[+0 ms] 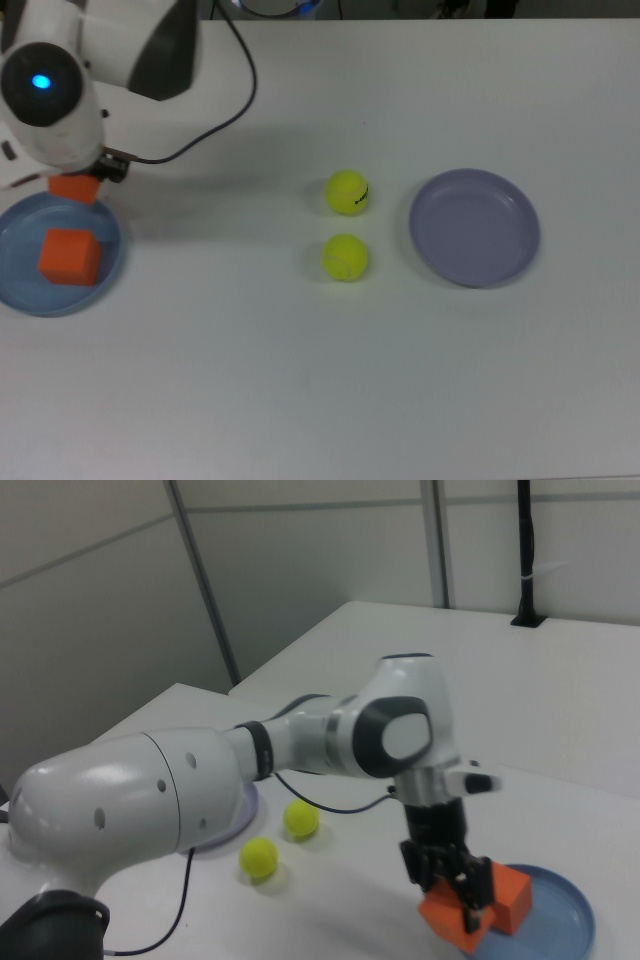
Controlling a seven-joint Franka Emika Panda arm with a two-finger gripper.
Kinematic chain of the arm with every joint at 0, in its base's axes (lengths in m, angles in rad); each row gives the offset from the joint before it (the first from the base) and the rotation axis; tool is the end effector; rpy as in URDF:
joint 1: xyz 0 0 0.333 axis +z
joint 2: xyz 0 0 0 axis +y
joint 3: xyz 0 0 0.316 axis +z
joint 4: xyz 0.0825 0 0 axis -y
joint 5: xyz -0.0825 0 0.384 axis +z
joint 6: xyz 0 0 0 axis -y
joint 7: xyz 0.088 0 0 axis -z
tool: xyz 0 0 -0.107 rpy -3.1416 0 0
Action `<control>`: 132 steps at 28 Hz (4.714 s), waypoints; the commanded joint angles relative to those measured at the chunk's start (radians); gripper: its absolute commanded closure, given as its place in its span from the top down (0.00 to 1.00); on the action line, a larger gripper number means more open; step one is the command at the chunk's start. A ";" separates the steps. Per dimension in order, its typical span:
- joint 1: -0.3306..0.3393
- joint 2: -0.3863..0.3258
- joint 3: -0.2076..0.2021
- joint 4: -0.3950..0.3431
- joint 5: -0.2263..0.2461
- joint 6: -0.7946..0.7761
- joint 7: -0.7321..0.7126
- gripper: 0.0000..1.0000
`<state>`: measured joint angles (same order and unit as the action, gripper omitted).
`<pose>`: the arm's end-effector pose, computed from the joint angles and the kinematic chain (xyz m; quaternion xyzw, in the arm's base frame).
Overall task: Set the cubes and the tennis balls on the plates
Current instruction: 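Carry the second cube onto the blue plate beside the first and release, then move the gripper to a tennis ball and grasp it, then carry the tennis ball onto the lavender plate and release, then move to the second tennis ball and grasp it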
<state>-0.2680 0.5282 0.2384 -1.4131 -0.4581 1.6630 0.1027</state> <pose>0.6722 -0.0916 0.3874 0.9783 -0.0218 -0.1224 0.1660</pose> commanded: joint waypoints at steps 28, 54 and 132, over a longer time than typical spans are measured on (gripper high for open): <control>0.137 -0.082 0.002 -0.018 0.076 0.196 0.077 1.00; 0.518 0.029 0.001 -0.044 0.029 0.322 0.077 1.00; 0.621 -0.020 0.104 -0.044 -0.080 -0.262 -0.011 1.00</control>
<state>0.3846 0.5136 0.3491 -1.4185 -0.5310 1.4321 0.1451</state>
